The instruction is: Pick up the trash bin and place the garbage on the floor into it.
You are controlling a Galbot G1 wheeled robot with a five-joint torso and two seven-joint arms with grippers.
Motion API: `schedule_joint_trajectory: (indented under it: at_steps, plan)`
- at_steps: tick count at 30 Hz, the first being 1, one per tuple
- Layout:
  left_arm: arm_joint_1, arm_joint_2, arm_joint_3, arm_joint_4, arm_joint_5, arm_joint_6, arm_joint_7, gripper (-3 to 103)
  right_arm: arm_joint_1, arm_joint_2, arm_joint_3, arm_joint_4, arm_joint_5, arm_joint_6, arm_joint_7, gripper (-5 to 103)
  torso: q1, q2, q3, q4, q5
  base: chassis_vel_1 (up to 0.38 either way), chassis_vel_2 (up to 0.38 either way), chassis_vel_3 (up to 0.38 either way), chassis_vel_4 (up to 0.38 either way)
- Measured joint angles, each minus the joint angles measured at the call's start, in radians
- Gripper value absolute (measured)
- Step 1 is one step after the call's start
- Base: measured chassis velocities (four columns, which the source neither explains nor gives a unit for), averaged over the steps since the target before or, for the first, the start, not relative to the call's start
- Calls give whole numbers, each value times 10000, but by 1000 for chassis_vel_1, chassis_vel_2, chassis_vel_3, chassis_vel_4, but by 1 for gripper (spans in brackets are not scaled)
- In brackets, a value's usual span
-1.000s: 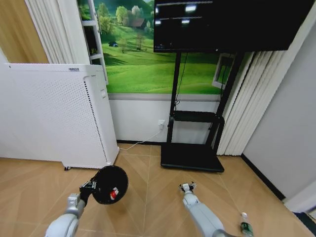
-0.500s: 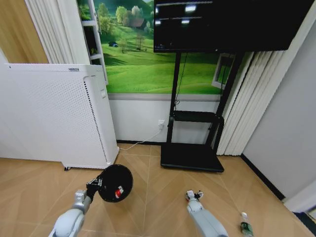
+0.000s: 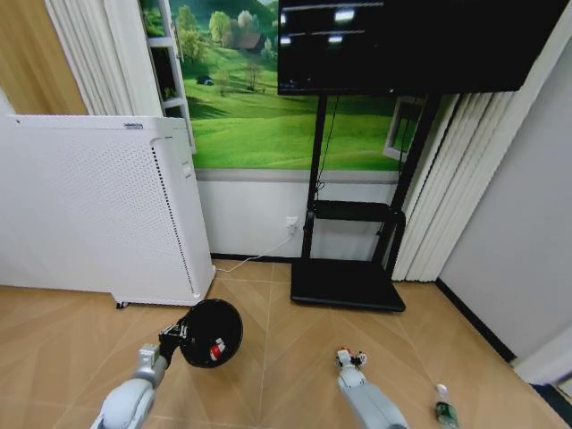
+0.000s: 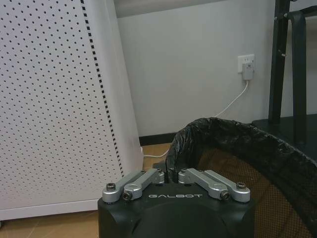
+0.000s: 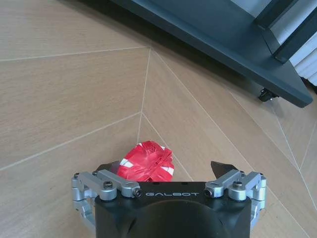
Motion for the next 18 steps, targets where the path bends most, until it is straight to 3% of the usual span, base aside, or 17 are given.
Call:
schedule_joint_trajectory:
  at_steps: [8, 18]
  plan:
    - [14, -1, 54, 1, 9, -5, -1, 7, 53, -48, -29, -174, 213, -325, 149, 100, 0, 0, 0, -2, -1, 0, 0, 0, 0]
    - [-139, 15, 131, 79, 11, -6, -10, 7, -72, -127, -245, 154, 417, -64, -125, 100, 0, 0, 0, 0, -1, 0, 0, 0, 0]
